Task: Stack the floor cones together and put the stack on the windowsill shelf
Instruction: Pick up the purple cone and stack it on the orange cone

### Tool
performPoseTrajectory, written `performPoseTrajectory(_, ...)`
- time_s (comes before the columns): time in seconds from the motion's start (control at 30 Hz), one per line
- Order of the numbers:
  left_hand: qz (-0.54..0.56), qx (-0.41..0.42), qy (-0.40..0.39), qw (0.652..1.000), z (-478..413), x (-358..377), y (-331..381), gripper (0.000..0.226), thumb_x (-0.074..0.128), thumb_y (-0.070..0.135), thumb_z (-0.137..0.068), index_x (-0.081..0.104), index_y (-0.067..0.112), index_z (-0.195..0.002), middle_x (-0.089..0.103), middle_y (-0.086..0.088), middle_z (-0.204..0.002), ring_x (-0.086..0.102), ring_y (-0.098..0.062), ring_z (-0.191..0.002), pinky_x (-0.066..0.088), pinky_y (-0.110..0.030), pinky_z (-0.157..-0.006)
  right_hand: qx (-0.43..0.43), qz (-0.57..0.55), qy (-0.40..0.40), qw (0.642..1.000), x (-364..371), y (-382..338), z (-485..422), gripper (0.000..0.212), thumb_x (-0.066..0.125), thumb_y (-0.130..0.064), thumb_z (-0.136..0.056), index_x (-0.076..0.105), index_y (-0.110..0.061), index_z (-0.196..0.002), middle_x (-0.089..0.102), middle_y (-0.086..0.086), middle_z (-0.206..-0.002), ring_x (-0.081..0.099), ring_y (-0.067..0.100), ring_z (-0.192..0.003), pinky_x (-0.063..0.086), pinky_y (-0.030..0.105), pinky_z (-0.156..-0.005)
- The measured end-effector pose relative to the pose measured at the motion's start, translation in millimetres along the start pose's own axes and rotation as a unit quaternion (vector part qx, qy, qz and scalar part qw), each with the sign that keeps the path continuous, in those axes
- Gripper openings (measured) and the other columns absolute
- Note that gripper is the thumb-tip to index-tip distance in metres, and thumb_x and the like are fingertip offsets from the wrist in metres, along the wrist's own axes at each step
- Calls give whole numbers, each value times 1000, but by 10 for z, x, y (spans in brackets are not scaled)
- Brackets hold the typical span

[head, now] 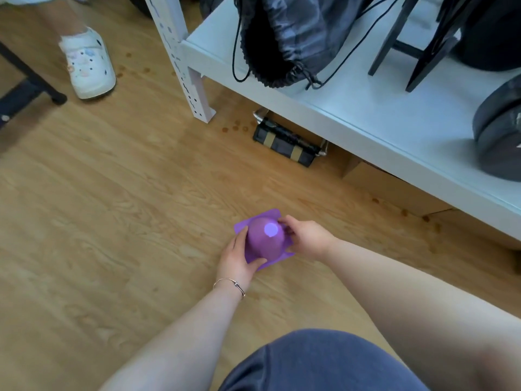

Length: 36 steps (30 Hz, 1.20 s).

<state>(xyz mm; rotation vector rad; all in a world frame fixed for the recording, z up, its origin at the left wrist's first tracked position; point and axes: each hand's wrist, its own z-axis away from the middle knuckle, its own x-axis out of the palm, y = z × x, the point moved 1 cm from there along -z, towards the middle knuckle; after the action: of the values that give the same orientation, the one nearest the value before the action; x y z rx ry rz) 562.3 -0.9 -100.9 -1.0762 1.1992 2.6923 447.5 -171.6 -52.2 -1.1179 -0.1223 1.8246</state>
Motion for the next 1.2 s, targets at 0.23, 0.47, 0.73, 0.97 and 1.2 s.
performPoseTrajectory(0.23, -18, 13, -39, 999, -20, 103, 162, 93, 82, 26, -68, 33, 23, -147, 49, -1, -143, 48, -22, -129, 39, -30, -103, 17, -56, 13, 998, 15, 230, 102, 73, 79, -11, -74, 48, -17, -140, 68, 7, -126, 65, 25, -112, 50, 37, -99)
performPoseTrajectory(0.47, -1, 60, -91, 994, 53, 327, 480, 93, 79, 22, -71, 29, 30, -148, 43, 4, -146, 45, -18, -130, 38, -34, -107, 75, -206, 44, 975, 24, 603, 482, 73, 88, -19, -69, 53, -32, -133, 65, -12, -113, 63, 8, -105, 49, 14, -93)
performPoseTrajectory(0.73, 32, 96, -155, 983, 280, 522, 703, 92, 82, 17, -67, 37, 28, -146, 47, 2, -139, 53, -10, -119, 40, -26, -105, 114, -293, 80, 946, 138, 859, 1002, 64, 89, -26, -68, 55, -45, -119, 67, -14, -108, 62, -7, -97, 49, 4, -68)
performPoseTrajectory(0.97, 9, 158, -149, 976, 562, 647, 1270, 86, 84, 21, -64, 44, 34, -139, 53, 8, -131, 52, -9, -118, 42, -31, -106, 96, -328, 181, 922, -37, 1114, 1699, 63, 89, -26, -66, 56, -62, -106, 66, -22, -116, 70, 6, -97, 57, 24, -84)
performPoseTrajectory(1.2, -59, 290, -150, 943, 1015, 636, 2360, 81, 84, 25, -66, 47, 30, -138, 56, 7, -133, 54, -14, -120, 44, -36, -104, 68, -372, 293, 878, -441, 1327, 2615, 62, 89, -35, -66, 57, -50, -117, 64, -23, -121, 73, 3, -91, 58, 29, -80)
